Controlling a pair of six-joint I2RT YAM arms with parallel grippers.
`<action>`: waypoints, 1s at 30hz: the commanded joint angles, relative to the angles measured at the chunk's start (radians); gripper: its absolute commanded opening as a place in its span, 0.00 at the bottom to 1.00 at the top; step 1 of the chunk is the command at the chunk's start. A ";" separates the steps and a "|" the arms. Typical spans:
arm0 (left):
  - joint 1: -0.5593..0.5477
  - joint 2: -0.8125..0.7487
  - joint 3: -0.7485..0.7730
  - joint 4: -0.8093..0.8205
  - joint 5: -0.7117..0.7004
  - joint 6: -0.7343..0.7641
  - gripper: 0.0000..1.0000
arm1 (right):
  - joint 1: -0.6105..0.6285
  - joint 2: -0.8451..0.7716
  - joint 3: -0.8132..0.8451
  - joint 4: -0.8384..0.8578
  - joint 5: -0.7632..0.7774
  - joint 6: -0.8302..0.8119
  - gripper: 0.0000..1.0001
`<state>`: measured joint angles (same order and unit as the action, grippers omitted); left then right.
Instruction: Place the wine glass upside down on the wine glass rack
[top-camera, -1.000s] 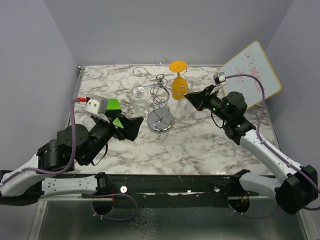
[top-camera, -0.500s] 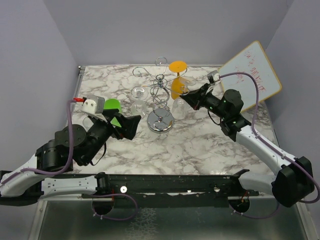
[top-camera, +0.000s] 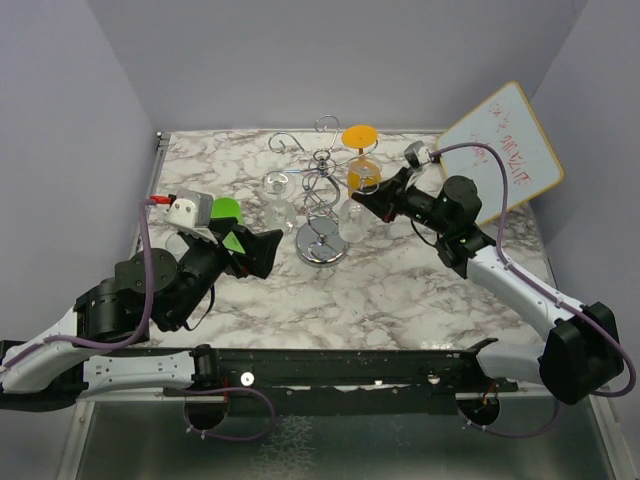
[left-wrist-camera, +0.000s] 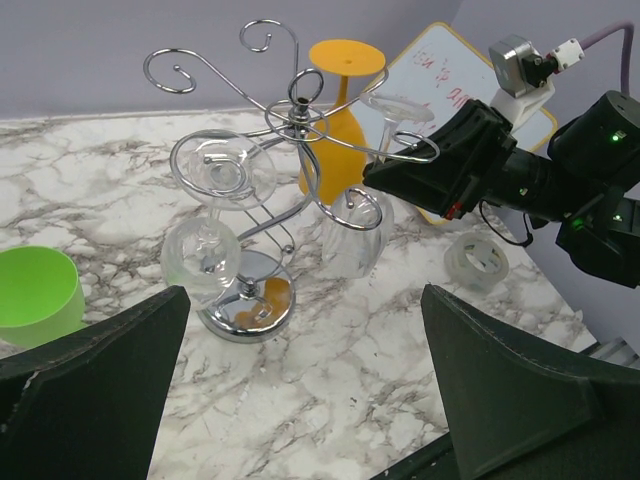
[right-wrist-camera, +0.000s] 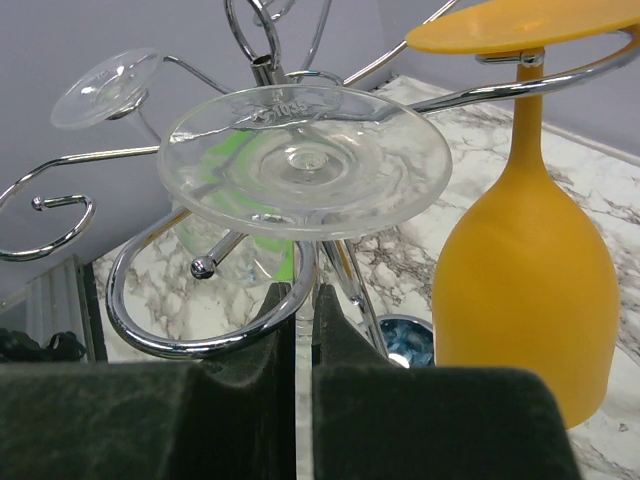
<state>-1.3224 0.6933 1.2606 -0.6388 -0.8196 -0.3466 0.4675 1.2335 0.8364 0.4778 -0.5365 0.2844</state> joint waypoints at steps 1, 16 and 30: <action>-0.004 0.006 -0.017 -0.021 -0.022 0.012 0.99 | 0.003 0.009 0.052 0.056 -0.097 -0.029 0.01; -0.004 -0.004 -0.044 -0.021 -0.022 0.003 0.99 | 0.004 -0.038 0.026 0.072 -0.208 -0.034 0.01; -0.005 -0.006 -0.059 -0.021 -0.018 -0.006 0.99 | 0.004 -0.124 -0.040 0.054 -0.160 -0.044 0.01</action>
<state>-1.3224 0.6945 1.2076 -0.6392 -0.8204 -0.3511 0.4675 1.1522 0.8143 0.4786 -0.7296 0.2596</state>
